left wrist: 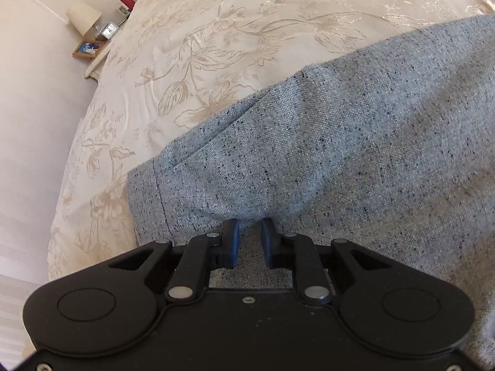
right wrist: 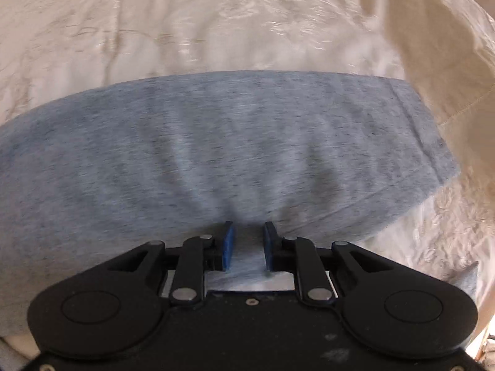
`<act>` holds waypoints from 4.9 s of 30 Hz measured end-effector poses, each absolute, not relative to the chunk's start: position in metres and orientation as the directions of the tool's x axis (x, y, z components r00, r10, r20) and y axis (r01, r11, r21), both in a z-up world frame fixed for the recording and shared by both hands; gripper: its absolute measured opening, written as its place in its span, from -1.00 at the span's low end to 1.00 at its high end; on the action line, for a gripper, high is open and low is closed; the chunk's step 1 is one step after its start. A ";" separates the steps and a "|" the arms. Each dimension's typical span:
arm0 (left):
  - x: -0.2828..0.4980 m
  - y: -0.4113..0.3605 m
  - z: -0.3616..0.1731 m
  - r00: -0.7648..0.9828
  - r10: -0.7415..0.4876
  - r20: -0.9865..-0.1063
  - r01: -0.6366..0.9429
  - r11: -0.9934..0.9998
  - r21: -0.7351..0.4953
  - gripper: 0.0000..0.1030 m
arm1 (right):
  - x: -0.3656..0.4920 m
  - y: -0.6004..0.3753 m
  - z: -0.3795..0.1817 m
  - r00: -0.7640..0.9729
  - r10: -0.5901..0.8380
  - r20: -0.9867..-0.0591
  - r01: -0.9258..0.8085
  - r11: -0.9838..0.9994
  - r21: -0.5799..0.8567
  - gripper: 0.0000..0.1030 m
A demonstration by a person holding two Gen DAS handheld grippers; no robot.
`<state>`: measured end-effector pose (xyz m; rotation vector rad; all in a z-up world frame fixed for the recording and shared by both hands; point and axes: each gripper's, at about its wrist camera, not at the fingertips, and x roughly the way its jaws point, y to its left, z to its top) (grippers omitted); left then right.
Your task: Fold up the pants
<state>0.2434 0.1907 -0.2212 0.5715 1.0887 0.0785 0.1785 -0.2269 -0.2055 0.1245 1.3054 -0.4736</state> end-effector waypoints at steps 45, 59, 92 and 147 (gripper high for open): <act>-0.026 0.099 -0.120 0.383 0.453 -0.805 -0.140 0.890 0.434 -0.42 | -0.116 -0.400 -0.184 0.432 0.038 -0.901 0.719 0.589 0.369 -0.84; -0.041 0.125 -0.130 0.315 0.411 -0.855 -0.275 0.902 0.332 -0.42 | -0.129 -0.388 -0.088 0.547 -0.012 -0.837 0.575 0.732 0.366 -0.86; -0.036 0.131 -0.153 0.304 0.214 -0.928 -0.179 0.970 0.165 -0.42 | -0.139 -0.387 -0.202 0.356 0.057 -0.933 0.786 0.521 0.332 -0.37; 0.065 0.139 -0.047 0.516 0.062 -0.854 -0.201 0.978 -0.050 -0.90 | -0.064 -0.389 -0.050 0.569 -0.046 -0.821 0.677 0.592 0.436 -0.92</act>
